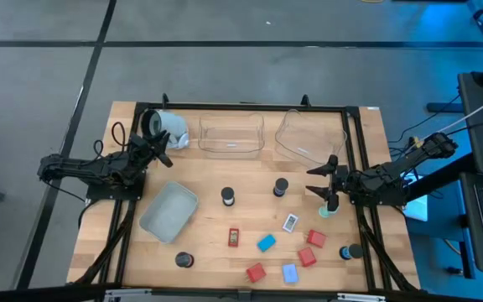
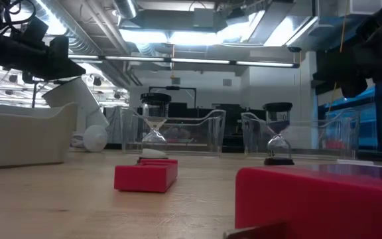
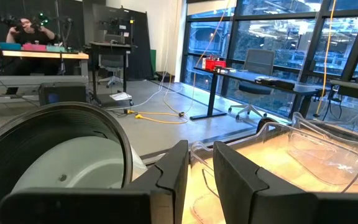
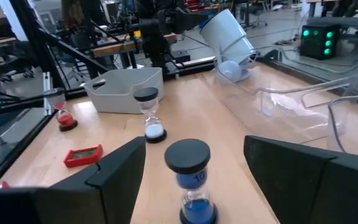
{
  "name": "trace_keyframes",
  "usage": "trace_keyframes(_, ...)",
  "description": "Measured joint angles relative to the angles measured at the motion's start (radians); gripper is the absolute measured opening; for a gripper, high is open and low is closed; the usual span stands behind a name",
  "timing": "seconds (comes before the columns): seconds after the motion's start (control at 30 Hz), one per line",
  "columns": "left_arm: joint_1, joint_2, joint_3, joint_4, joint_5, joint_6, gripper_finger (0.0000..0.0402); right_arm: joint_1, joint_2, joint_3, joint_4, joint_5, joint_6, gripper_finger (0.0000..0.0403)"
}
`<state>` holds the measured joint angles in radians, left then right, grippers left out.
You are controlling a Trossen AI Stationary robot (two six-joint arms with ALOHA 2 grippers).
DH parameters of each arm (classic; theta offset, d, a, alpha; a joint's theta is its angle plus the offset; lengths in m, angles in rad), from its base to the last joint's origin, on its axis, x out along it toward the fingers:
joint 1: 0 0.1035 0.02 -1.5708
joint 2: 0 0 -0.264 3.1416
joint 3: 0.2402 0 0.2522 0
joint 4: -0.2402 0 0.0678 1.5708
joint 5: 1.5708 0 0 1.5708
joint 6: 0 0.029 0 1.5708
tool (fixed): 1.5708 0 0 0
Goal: Pick & Place Office items
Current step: Put the dark blue hourglass into the right transparent bin
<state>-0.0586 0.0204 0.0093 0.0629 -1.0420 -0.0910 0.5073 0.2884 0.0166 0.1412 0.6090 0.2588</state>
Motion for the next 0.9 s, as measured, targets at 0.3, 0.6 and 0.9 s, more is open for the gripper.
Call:
trace_keyframes(0.3,0.0,0.0,0.0,0.0,0.0,0.0,0.0072,0.0,0.0,0.0,0.0,0.008,0.074,0.0277)
trace_keyframes(0.6,0.0,0.0,0.0,0.0,0.0,0.0,0.0072,0.0,0.0,0.0,0.079,-0.049,0.074,0.0277)
trace_keyframes(0.9,0.0,0.0,0.0,0.002,0.014,0.0,0.0072,0.0,0.0,0.0,0.159,0.005,0.079,0.0277)
